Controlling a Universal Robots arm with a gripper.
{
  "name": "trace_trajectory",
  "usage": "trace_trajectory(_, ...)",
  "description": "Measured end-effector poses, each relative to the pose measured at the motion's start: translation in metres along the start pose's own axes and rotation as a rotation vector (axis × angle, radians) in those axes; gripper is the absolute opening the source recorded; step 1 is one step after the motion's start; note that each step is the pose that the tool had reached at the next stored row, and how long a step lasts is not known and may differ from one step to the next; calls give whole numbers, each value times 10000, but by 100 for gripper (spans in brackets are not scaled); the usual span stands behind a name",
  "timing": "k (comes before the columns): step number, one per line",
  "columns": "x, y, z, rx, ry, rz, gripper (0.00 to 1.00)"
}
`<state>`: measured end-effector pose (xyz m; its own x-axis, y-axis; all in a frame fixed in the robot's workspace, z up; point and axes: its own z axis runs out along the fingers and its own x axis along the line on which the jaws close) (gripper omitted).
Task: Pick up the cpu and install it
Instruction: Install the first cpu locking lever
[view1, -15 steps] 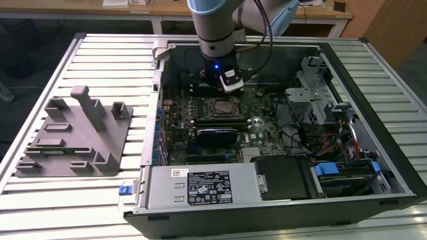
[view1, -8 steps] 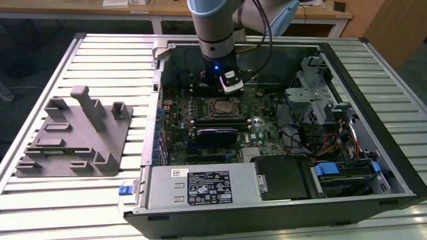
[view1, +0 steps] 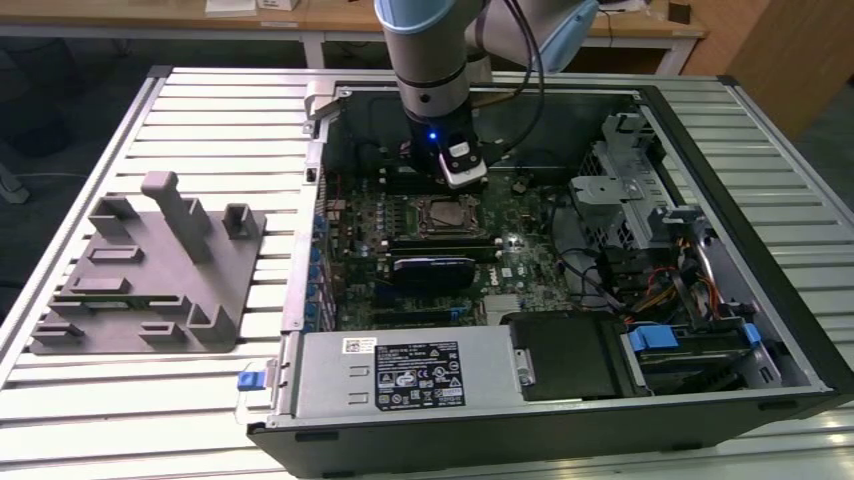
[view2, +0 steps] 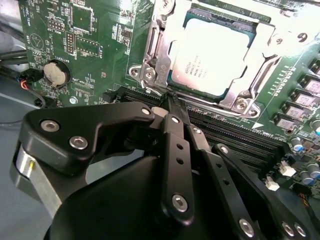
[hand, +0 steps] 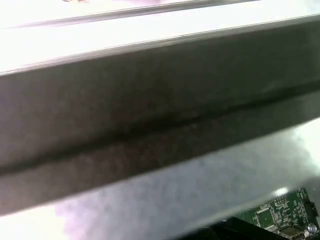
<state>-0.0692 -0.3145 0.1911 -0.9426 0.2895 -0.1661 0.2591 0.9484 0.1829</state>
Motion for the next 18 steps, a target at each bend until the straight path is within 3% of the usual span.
trace_trajectory(2,0,0,1,-111,29,24,11)
trace_trajectory(8,-4,5,-19,-122,30,27,11)
trace_trajectory(18,-31,34,-179,-116,29,32,11)
